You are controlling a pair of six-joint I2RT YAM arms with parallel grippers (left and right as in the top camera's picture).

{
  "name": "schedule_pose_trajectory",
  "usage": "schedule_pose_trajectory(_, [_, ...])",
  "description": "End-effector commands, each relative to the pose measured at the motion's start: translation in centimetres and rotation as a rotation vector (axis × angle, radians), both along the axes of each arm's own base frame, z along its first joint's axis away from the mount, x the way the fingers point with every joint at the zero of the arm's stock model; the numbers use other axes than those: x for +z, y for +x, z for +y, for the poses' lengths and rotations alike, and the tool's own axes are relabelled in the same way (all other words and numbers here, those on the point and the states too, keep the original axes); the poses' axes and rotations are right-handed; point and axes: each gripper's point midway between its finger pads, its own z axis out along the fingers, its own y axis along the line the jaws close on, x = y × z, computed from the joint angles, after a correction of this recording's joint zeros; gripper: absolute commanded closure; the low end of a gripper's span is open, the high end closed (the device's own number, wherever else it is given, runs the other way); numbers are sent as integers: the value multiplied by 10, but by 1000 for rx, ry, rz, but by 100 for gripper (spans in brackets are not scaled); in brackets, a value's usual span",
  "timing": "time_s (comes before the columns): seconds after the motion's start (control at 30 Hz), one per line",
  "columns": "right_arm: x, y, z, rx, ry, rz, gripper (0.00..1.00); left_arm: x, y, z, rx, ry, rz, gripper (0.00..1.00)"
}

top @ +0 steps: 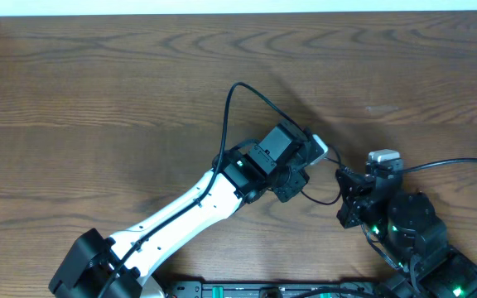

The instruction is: Untangle cables

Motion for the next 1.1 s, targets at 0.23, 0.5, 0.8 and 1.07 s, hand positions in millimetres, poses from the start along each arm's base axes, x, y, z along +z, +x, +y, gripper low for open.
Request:
schedule_pose_trajectory(0.23, [9, 7, -16, -90, -25, -37, 99, -2, 1, -3, -10, -11, -2, 88])
schedule_pose_trajectory(0.5, [8, 3, -8, -48, -8, -26, 99, 7, 11, -13, -34, -52, -64, 26])
schedule_pose_trajectory(0.8, [8, -1, 0, 0, 11, -12, 99, 7, 14, -17, -146, -26, -155, 47])
schedule_pose_trajectory(1.07, [8, -5, 6, 38, 28, -1, 99, -2, 18, -21, -174, -11, -170, 51])
